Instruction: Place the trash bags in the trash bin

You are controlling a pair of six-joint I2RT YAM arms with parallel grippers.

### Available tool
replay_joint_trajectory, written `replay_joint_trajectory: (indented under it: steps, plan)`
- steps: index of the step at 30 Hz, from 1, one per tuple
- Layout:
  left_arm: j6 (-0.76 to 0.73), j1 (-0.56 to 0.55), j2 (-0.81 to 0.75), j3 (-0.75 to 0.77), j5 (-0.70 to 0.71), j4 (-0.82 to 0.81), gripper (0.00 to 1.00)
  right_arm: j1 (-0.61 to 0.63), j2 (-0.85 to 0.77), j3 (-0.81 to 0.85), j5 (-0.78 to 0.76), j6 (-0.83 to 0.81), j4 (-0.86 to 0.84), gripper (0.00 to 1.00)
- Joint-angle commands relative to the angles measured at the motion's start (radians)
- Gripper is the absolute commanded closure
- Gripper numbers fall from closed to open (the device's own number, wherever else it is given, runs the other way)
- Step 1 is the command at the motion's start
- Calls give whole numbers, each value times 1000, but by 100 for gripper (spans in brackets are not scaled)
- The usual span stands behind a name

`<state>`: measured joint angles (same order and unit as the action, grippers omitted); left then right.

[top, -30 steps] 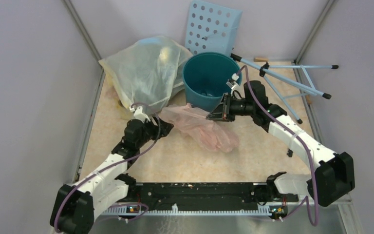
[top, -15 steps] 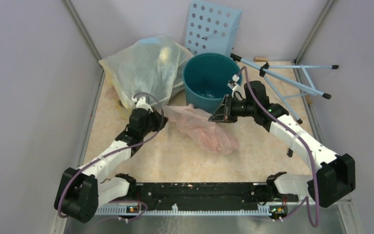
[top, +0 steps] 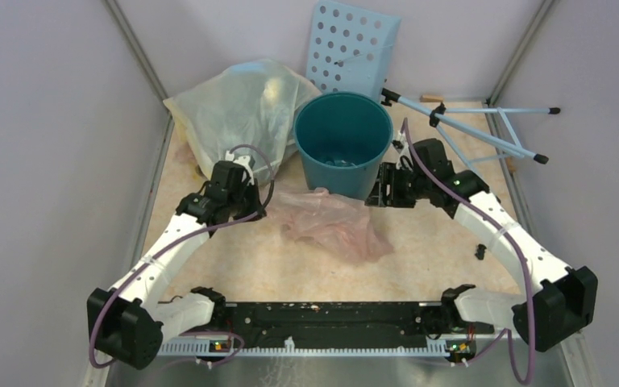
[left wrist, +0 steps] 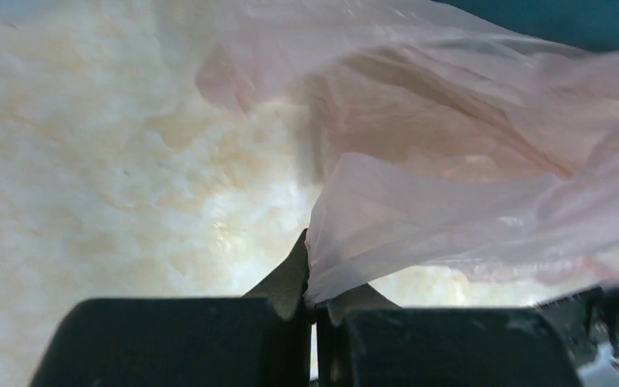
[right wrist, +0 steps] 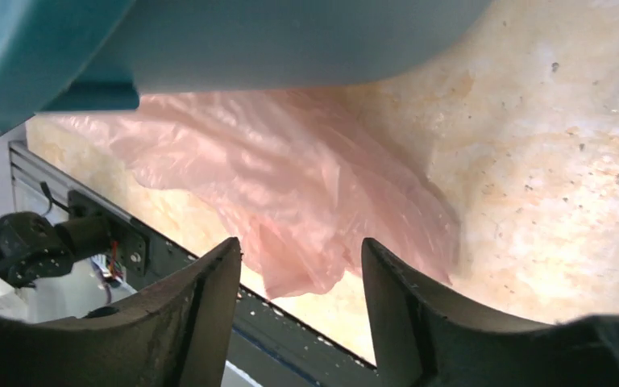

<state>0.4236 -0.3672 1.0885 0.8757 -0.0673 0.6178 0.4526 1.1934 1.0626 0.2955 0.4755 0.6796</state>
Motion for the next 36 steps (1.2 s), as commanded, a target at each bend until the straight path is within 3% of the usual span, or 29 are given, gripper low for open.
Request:
replay_joint_trajectory:
  steps: [1, 5, 8, 14, 20, 24, 31, 36]
  plan:
    - [70, 4, -14, 50, -172, 63, 100, -12, -110, 19, -41, -66, 32, 41]
    - [125, 5, 21, 63, -240, 72, 100, -12, -218, -39, 30, -80, 64, 40]
    - [150, 4, 21, 55, -270, 70, 100, -10, -299, -128, 98, -45, 72, 47]
    - [198, 4, -11, 32, -275, 56, 100, 39, -428, -290, 116, 72, 18, 50]
    - [216, 4, -30, 19, -278, 56, 100, 234, -397, -306, -93, 92, -42, 41]
    - [218, 4, -26, 16, -298, 56, 100, 327, -374, -326, -228, 24, -112, 44]
    - [202, 5, -4, 41, -290, 64, 100, 331, -300, -372, -209, -82, -280, 55]
    - [189, 4, 9, 61, -274, 71, 100, 333, -260, -390, -207, -111, -312, 55]
